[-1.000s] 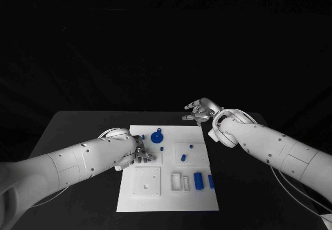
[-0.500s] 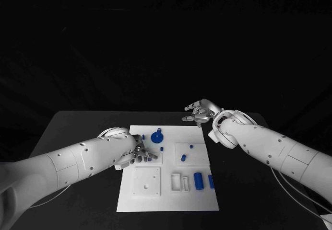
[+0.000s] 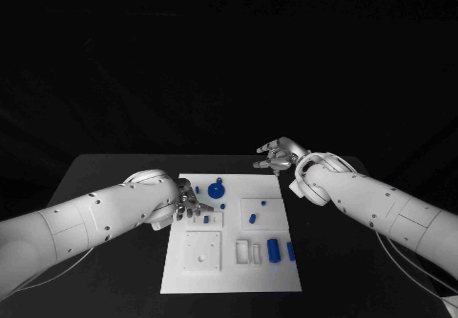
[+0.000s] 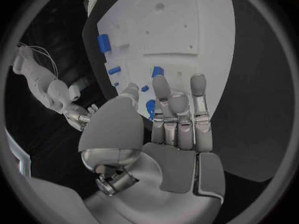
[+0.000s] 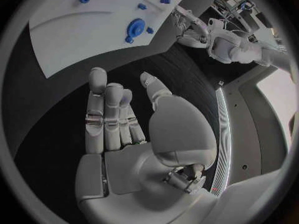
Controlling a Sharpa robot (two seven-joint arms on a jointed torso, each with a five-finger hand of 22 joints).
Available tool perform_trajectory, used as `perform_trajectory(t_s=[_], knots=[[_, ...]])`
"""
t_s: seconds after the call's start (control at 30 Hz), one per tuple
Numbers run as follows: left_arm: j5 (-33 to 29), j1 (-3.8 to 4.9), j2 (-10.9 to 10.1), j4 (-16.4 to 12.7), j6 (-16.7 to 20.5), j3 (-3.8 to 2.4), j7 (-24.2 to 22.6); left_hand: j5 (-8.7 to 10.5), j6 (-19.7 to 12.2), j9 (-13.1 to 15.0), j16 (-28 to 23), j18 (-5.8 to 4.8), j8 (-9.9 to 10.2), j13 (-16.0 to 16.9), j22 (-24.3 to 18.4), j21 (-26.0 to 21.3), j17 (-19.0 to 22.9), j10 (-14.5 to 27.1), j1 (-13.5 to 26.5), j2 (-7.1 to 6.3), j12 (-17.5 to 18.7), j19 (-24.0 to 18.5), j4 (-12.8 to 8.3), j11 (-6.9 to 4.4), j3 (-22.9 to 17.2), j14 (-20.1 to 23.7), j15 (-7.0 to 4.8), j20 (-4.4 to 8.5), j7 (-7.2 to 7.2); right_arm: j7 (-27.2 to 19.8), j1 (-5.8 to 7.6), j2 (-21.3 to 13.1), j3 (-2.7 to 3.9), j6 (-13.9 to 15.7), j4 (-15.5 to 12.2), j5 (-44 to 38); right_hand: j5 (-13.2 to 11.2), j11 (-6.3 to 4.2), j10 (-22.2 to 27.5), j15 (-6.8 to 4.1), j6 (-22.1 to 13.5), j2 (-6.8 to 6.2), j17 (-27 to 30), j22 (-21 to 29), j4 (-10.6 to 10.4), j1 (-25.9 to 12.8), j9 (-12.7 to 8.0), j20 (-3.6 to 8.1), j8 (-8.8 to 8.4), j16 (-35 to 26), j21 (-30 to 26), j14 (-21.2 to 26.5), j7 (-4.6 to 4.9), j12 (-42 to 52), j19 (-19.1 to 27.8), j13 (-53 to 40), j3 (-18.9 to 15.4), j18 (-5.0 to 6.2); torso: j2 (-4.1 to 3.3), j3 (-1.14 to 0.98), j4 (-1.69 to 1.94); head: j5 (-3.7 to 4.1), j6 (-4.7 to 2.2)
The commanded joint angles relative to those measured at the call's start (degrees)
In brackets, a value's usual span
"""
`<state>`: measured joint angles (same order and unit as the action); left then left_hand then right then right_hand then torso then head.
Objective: Assemble the parts on the task board
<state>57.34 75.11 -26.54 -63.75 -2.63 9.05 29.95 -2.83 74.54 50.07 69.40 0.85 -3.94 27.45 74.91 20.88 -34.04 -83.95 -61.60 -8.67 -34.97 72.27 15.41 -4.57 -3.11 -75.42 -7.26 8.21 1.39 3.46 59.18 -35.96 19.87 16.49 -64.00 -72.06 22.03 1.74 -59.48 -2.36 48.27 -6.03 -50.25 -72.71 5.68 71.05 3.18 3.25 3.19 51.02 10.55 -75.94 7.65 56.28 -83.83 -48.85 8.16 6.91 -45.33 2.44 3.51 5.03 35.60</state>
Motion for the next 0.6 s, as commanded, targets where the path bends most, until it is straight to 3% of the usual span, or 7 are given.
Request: perform_trajectory(t_s=[0.03, 0.1, 0.17, 0.27, 0.33, 0.47, 0.6], knots=[[-2.39, 0.60, -1.02, -1.83, 1.35, -0.23, -0.57, -0.02, -2.21, -3.95, -0.09, -0.85, 0.44, 0.39, 0.93, -0.57, 0.27, -1.92, -0.89, 0.38, 0.52, 0.05, -0.91, 0.41, 0.03, 0.44, 0.03, -0.12, -0.68, -0.36, -0.08, -0.22, 0.03, -0.19, -0.13, -0.04, 0.20, -0.14, -0.08, -0.05, -0.30, -0.33, 0.02, 0.08, -0.38, -0.43, 0.01, 0.19, -0.02, -0.01, -0.18, -0.27, -0.01, 0.13, -2.11, 0.04, -0.01, 1.02, 0.02, 0.03, 0.01, -0.02, 0.03], [-2.59, 0.84, -1.62, -2.57, 1.49, -0.32, -0.40, -0.21, -6.08, -8.52, -0.04, -0.85, 0.03, 0.68, 0.93, -0.75, 0.52, -1.83, -1.56, 1.11, 0.59, 0.17, -2.14, 1.10, -0.10, 0.46, 0.42, -0.32, -1.91, -0.39, -0.09, -0.32, 0.03, -0.10, -0.15, -0.01, 0.20, -0.14, -0.08, -0.05, -0.30, -0.33, 0.02, 0.08, -0.38, -0.43, 0.01, 0.19, -0.02, -0.01, -0.18, -0.27, -0.01, 0.13, -2.11, 0.04, -0.01, 1.02, 0.01, 0.02, -0.01, -0.07, 0.00], [-2.72, 1.01, -2.13, -3.21, 1.46, -0.37, -0.21, -1.03, -6.75, -17.49, 0.21, -0.61, -0.27, 1.33, 0.97, -1.23, 1.22, -1.72, -1.52, 3.11, 0.67, 0.49, -5.71, 1.31, 0.50, 0.52, 0.75, -0.51, -2.46, -0.41, -0.10, -0.41, 0.03, -0.04, -0.15, 0.01, 0.20, -0.14, -0.08, -0.05, -0.30, -0.33, 0.02, 0.08, -0.38, -0.43, 0.01, 0.19, -0.02, -0.01, -0.18, -0.27, -0.01, 0.13, -2.11, 0.04, -0.01, 1.02, -0.04, 0.01, -0.06, -0.12, 0.02], [-2.46, 1.14, -2.68, -4.11, 1.46, -0.40, 0.06, -4.69, -9.06, -26.84, 0.62, -0.30, 0.00, 1.92, 1.05, -1.60, 1.80, -1.61, -1.90, 6.23, 0.74, 0.71, -9.60, 1.71, 1.84, 0.59, 1.00, -0.76, -3.64, -0.41, -0.11, -0.52, 0.03, 0.01, -0.15, 0.03, 0.20, -0.14, -0.08, -0.05, -0.30, -0.33, 0.02, 0.08, -0.38, -0.43, 0.01, 0.19, -0.02, -0.01, -0.18, -0.27, -0.01, 0.13, -2.11, 0.04, -0.01, 1.02, -0.06, 0.04, -0.04, -0.13, 0.05], [-1.93, 1.19, -2.99, -4.83, 1.58, -0.38, 0.21, -5.41, -9.72, -31.92, 0.70, -0.19, 0.05, 2.14, 1.06, -1.74, 2.15, -1.52, -1.93, 7.05, 0.84, 0.76, -10.80, 2.03, 2.63, 0.71, 1.06, -0.97, -4.05, -0.41, -0.11, -0.58, 0.03, 0.03, -0.16, 0.04, 0.20, -0.14, -0.08, -0.05, -0.30, -0.33, 0.02, 0.08, -0.38, -0.43, 0.01, 0.19, -0.02, -0.01, -0.18, -0.27, -0.01, 0.13, -2.11, 0.04, -0.01, 1.02, -0.07, 0.05, -0.05, -0.17, 0.10], [-0.60, 1.19, -3.36, -6.03, 2.28, -0.11, 0.53, -5.39, -11.96, -39.73, 0.81, 0.09, -0.03, 2.35, 1.07, -1.92, 2.67, -1.41, -1.90, 7.02, 0.99, 0.86, -11.08, 2.49, 2.93, 0.71, 1.37, -1.27, -4.95, -0.41, -0.12, -0.70, 0.03, 0.06, -0.20, 0.04, 0.28, -0.16, -0.14, -0.07, -0.32, -0.43, 0.02, 0.11, -0.59, -0.35, 0.01, 0.20, -0.02, 0.00, -0.13, -0.33, -0.03, 0.15, -2.13, 0.07, -0.07, 1.04, -0.08, 0.01, -0.07, -0.16, 0.14], [0.77, 0.93, -3.48, -6.69, 3.23, 0.48, 0.82, -4.66, -12.37, -43.54, 0.92, 0.26, -0.13, 2.46, 1.07, -1.94, 2.98, -1.38, -1.62, 5.57, 1.03, 0.96, -9.27, 2.55, 2.04, 0.68, 1.46, -1.39, -5.19, -0.40, -0.13, -0.77, 0.03, 0.07, -0.23, 0.05, 0.28, -0.16, -0.14, -0.07, -0.32, -0.43, 0.02, 0.11, -0.59, -0.35, 0.01, 0.20, -0.02, 0.00, -0.13, -0.33, -0.03, 0.15, -2.13, 0.07, -0.07, 1.04, -0.06, 0.00, -0.06, -0.21, 0.12]])
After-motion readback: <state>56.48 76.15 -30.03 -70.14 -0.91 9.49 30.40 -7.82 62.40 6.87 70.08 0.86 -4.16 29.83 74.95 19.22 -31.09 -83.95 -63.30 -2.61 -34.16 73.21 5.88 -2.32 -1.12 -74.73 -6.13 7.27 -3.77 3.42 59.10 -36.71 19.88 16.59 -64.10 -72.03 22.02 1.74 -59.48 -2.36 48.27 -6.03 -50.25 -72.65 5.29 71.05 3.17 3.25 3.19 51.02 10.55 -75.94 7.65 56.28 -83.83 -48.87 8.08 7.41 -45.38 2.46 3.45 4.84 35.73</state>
